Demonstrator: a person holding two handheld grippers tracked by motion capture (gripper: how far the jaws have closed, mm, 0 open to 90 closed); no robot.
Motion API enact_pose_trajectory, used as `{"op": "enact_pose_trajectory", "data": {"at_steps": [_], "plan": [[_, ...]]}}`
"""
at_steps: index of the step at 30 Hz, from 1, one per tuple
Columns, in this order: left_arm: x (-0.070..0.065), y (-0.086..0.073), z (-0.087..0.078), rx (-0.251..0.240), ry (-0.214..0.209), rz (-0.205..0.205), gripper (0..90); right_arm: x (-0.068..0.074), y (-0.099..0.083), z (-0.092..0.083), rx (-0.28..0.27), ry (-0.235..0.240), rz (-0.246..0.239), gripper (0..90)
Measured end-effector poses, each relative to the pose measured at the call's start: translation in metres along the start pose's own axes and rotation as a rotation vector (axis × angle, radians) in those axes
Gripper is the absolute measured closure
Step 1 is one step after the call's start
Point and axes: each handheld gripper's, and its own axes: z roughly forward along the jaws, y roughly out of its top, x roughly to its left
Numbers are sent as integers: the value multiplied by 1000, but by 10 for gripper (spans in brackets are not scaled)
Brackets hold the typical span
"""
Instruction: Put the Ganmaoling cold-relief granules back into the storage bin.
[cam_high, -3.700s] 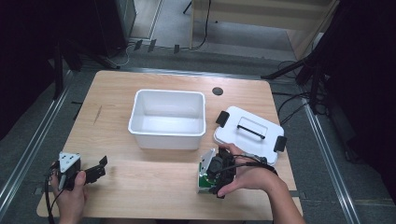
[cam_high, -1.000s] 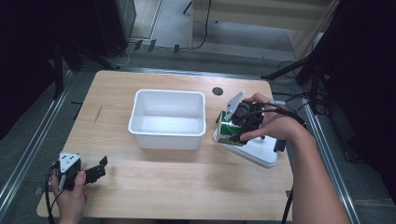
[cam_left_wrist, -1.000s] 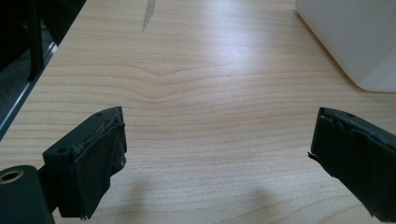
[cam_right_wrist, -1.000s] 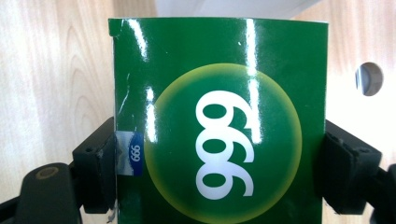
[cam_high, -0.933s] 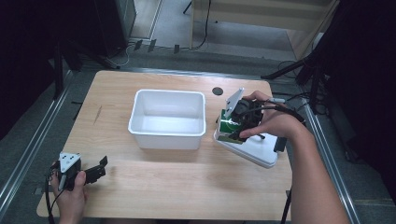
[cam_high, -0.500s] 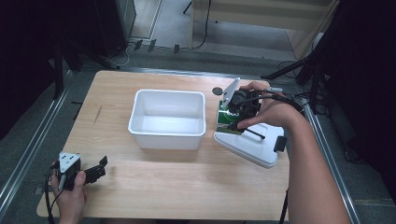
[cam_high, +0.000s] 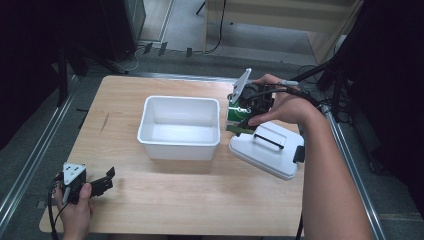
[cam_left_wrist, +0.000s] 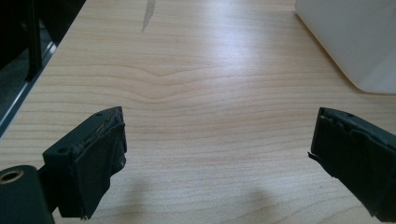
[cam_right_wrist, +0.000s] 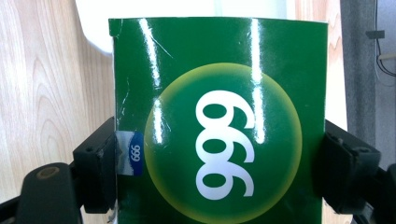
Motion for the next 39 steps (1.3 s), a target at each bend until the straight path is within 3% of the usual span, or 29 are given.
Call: {"op": "enact_pose_trajectory", "data": {"at_steps": [17,25,29,39], "plan": [[1,0,0,-2,-5,-1,41,-4,41,4,-18,12,-33,165],[1,0,0,-2,-6,1,41,-2,64,9,-26,20,-74,165],[0,0,0,1,-7,4,41,2,80,15,-34,30,-109,166],[0,0,0,-1,-8,-2,41,5,99,30,-36,40,-111,165]]}}
